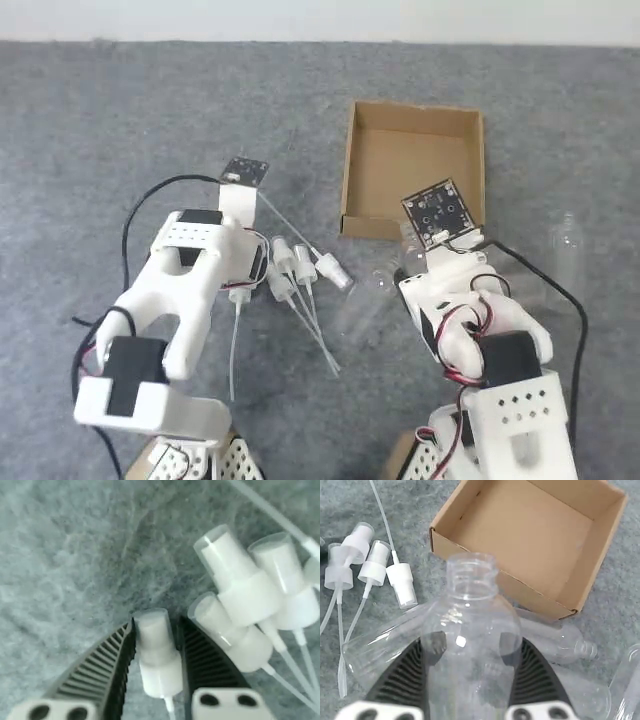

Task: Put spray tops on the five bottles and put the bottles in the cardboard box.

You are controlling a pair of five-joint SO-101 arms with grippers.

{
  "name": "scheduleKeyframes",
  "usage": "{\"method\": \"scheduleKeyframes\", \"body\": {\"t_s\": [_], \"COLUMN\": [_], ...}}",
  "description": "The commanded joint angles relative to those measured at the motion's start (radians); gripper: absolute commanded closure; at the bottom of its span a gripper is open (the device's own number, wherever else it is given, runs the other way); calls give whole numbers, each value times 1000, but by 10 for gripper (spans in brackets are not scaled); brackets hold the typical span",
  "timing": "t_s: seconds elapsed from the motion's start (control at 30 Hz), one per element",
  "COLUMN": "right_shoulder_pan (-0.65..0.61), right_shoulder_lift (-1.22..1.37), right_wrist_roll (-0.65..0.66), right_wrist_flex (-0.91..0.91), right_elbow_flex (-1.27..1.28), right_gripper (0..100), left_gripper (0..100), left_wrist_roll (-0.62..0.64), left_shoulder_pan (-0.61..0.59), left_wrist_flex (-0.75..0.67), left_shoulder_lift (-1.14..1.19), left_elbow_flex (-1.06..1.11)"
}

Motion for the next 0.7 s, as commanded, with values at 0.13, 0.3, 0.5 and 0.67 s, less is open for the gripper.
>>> {"method": "scheduleKeyframes", "body": {"t_s": [0.13,0.3,0.5,0.67], "right_shoulder_pan": [-12,-10,-12,-142], "right_shoulder_lift": [-28,-35,-30,-21], "right_wrist_roll": [-5,-5,-5,-5], "right_wrist_flex": [-15,-25,-232,-400], "right_elbow_flex": [-3,-3,-6,-9], "right_gripper": [992,992,992,993], "left_gripper": [934,990,990,990], "left_wrist_roll": [0,-29,23,95], "left_shoulder_pan": [6,0,-23,-29], "left_wrist_flex": [31,32,137,258], "left_shoulder_lift": [6,3,-173,-485], "left_elbow_flex": [-28,-51,-154,-337]}}
